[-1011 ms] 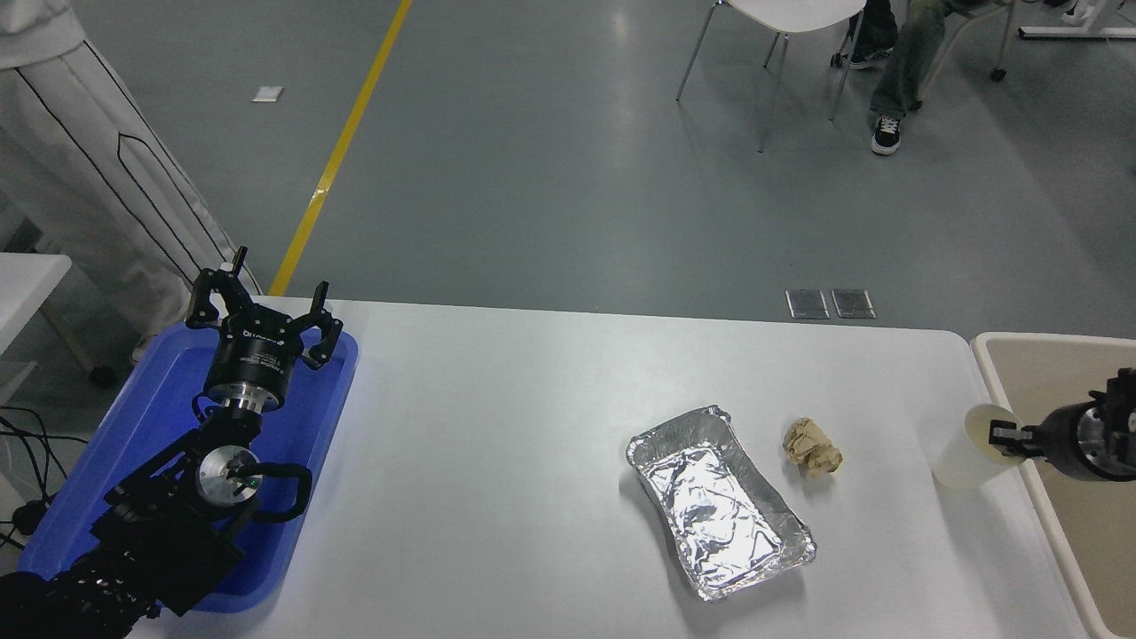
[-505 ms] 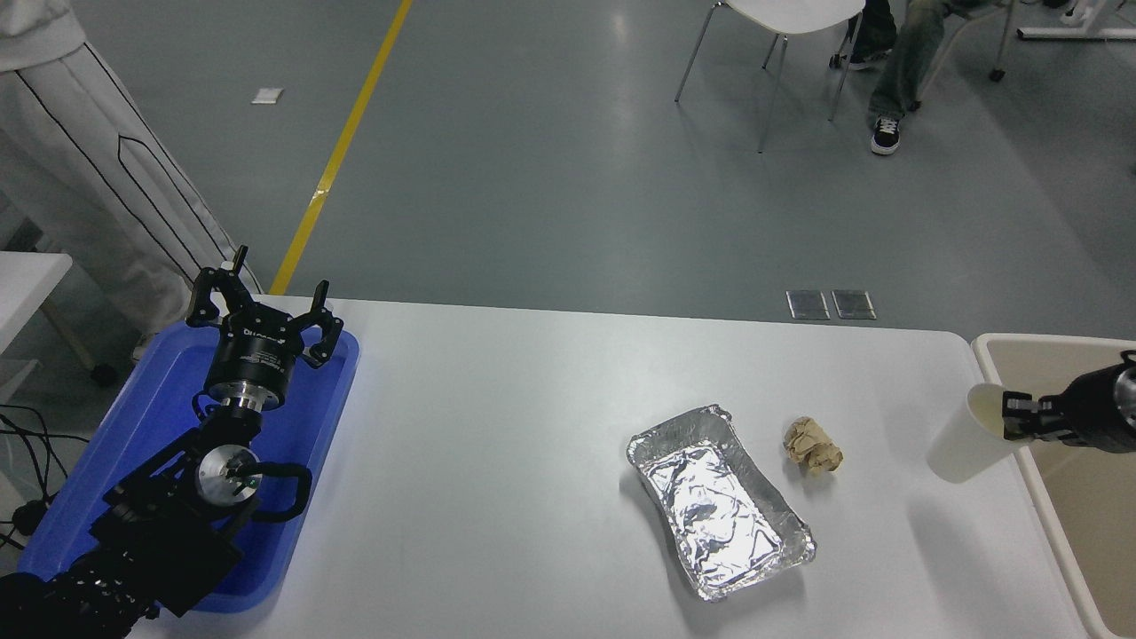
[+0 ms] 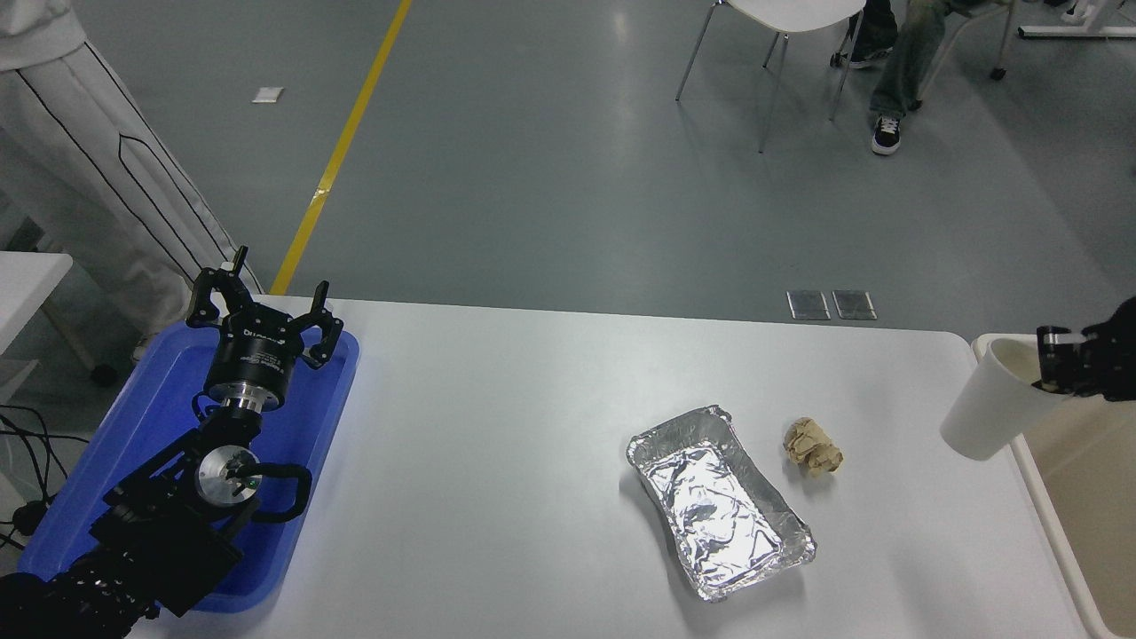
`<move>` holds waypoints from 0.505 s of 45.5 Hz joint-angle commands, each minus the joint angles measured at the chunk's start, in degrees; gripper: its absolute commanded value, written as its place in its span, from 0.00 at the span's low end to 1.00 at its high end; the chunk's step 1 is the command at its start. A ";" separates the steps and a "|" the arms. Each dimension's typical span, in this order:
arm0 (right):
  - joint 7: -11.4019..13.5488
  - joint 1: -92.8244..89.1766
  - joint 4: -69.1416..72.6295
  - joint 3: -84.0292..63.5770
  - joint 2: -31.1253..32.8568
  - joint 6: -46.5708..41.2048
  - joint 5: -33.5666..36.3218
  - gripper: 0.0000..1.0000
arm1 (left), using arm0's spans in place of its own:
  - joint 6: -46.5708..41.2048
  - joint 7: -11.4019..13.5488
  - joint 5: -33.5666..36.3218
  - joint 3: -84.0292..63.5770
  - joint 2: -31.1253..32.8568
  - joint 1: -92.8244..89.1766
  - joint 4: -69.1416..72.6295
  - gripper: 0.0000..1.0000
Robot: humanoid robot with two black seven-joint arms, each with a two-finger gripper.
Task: Pick up paper cup place in dustbin
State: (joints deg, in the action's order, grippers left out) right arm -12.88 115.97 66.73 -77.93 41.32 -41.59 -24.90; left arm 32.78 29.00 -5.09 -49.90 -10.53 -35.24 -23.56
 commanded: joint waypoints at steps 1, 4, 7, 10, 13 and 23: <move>0.05 9.79 0.33 -3.72 -0.01 -3.41 -0.06 0.00 | 0.00 0.01 -0.01 -0.02 0.07 0.00 0.00 1.00; 0.05 12.25 0.33 -4.51 -0.01 -3.41 -0.06 0.00 | 0.00 0.01 -0.01 -0.02 -0.02 0.00 0.00 1.00; 0.05 14.45 0.33 -5.12 -0.10 -3.41 -0.06 0.00 | 0.00 0.01 -0.01 0.06 -0.02 0.00 0.00 1.00; 0.05 16.21 0.33 -6.00 -0.27 -3.41 -0.06 0.00 | 0.00 0.01 -0.01 -0.02 -0.02 0.00 0.00 1.00; 0.05 17.18 0.33 -6.70 -0.28 -3.41 -0.06 0.00 | 0.00 0.01 -0.01 -0.02 0.07 0.00 0.00 1.00; 0.05 17.27 0.24 -7.94 -2.38 -3.41 0.11 0.00 | 0.00 0.01 -0.01 0.06 -0.02 0.00 0.00 1.00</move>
State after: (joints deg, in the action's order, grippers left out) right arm -12.81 130.85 67.02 -83.90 40.68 -44.69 -24.96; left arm 32.78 29.00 -5.09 -49.90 -10.51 -35.24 -23.56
